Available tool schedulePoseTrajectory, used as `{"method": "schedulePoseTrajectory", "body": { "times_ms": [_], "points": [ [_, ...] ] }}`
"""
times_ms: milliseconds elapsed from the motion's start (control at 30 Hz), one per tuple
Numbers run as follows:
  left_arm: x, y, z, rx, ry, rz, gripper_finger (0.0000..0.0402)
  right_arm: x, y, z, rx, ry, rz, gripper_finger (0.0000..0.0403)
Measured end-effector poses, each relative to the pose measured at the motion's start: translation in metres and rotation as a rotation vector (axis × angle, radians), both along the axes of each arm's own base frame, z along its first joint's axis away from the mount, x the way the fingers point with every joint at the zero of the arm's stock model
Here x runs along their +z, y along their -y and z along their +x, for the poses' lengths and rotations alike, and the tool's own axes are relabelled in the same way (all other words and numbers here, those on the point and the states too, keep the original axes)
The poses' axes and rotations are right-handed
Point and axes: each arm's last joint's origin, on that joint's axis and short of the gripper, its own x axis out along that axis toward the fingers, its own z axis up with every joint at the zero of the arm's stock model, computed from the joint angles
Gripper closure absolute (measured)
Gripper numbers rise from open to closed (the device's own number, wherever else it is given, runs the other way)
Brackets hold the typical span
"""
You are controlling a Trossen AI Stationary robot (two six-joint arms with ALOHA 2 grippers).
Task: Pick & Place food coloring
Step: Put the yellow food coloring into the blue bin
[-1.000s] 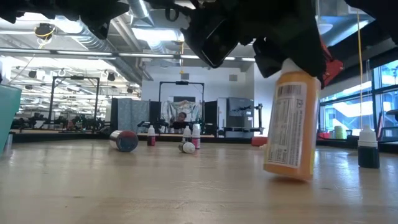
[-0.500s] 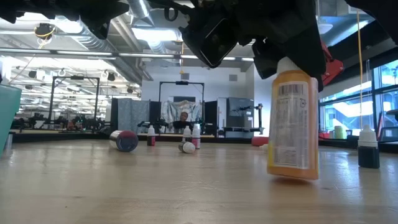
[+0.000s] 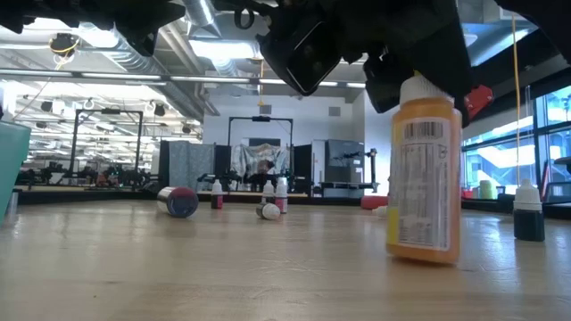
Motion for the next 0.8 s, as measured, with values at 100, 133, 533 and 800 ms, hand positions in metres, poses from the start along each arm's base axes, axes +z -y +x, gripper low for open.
{"method": "schedulePoseTrajectory", "body": {
  "times_ms": [100,133,533,800],
  "points": [
    [0.000,0.000,0.000,0.000,0.000,0.000,0.0282,0.000,-0.003,-0.001,0.001,-0.008,0.022,0.0210],
    [0.000,0.000,0.000,0.000,0.000,0.000,0.0283,0.000,-0.004,-0.001,0.001,-0.010,0.027,0.0205],
    [0.000,0.000,0.000,0.000,0.000,0.000,0.0282,0.043,-0.023,-0.024,0.122,0.147,-0.106,0.0185],
    [-0.001,0.000,0.000,0.000,-0.005,0.001,0.0283,0.117,-0.051,-0.074,0.241,0.576,-0.666,0.0186]
  ]
}}
